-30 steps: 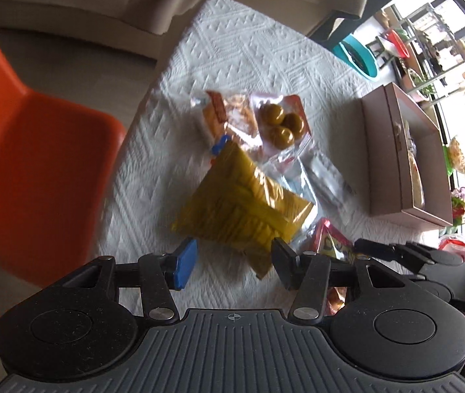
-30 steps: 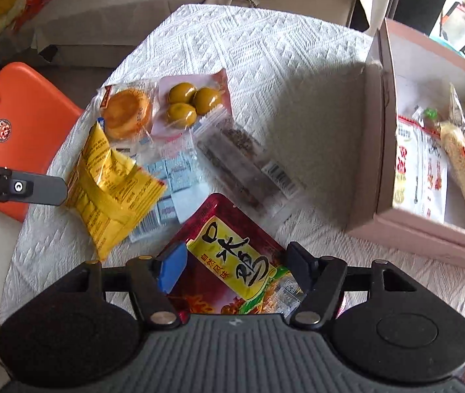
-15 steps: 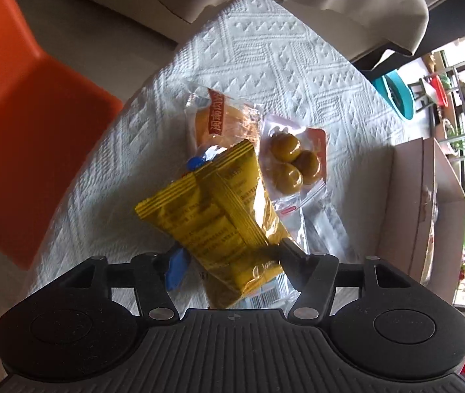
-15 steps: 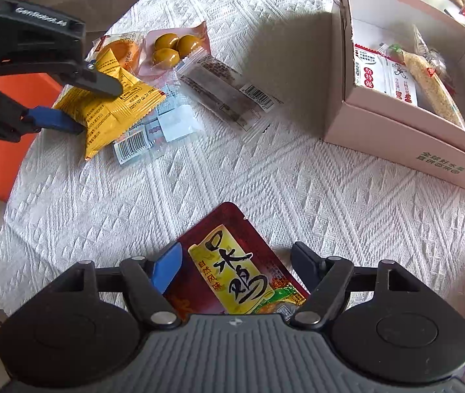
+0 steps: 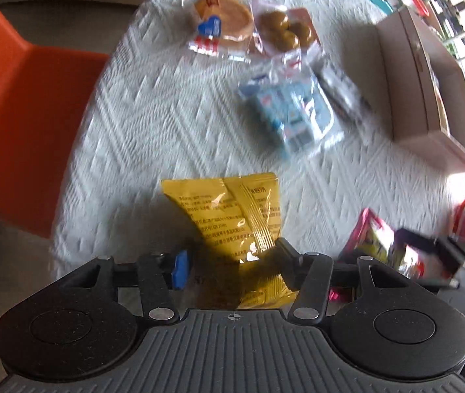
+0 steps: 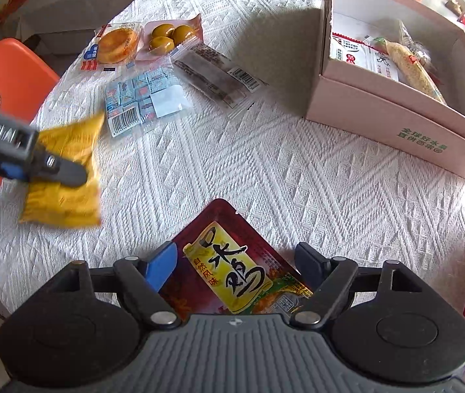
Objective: Organize snacks
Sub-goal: 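Grasp the yellow bag with left while right grasps the red pouch, then lift the yellow bag with left while right moves toward the blue packet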
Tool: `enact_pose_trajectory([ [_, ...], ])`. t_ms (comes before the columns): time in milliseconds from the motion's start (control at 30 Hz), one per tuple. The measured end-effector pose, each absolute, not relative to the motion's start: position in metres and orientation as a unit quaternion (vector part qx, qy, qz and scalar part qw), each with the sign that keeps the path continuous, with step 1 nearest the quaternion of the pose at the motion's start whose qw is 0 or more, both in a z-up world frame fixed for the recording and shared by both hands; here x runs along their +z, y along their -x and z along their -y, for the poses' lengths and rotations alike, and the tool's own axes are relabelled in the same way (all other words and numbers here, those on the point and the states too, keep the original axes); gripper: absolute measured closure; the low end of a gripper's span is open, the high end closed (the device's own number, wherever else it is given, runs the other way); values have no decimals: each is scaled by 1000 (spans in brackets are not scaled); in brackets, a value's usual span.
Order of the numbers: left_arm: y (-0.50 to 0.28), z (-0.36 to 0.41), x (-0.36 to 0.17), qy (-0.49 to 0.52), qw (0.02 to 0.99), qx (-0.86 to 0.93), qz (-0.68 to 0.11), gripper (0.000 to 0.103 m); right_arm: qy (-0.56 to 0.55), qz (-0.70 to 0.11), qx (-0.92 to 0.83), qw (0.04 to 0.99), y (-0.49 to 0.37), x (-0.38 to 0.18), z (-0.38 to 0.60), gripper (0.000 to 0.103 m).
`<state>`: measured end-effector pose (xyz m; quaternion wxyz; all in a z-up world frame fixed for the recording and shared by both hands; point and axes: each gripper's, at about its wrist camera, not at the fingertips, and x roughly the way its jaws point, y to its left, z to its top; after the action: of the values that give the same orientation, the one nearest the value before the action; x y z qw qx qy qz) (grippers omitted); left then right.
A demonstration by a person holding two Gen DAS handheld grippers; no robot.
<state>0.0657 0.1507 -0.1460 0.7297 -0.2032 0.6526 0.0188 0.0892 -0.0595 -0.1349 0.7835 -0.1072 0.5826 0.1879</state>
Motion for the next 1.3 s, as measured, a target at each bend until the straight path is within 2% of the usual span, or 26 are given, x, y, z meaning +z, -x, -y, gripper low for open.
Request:
enact_pose_trajectory([
  [100, -46, -154, -145, 166, 729, 36, -663, 44, 121, -581, 199, 780, -95, -130, 51, 25],
  [333, -35, -166, -147, 189, 728, 57, -657, 44, 123, -551, 244, 789, -127, -104, 0, 25],
  [667, -31, -171, -145, 217, 731, 67, -644, 45, 177, -564, 254, 765, -164, -135, -81, 25],
  [700, -30, -171, -145, 218, 731, 67, -643, 45, 180, -562, 253, 766, -161, -135, -81, 27],
  [733, -28, -172, -145, 218, 732, 67, -642, 45, 184, -560, 252, 768, -158, -135, -79, 35],
  [833, -27, -171, -144, 217, 733, 68, -641, 45, 196, -556, 255, 766, -146, -131, -73, 41],
  [1100, -32, -166, -145, 206, 738, 71, -639, 42, 149, -598, 242, 749, -104, -127, -26, 42],
  [1300, -36, -160, -145, 191, 740, 72, -641, 40, 137, -596, 258, 748, -61, -116, 9, 40],
])
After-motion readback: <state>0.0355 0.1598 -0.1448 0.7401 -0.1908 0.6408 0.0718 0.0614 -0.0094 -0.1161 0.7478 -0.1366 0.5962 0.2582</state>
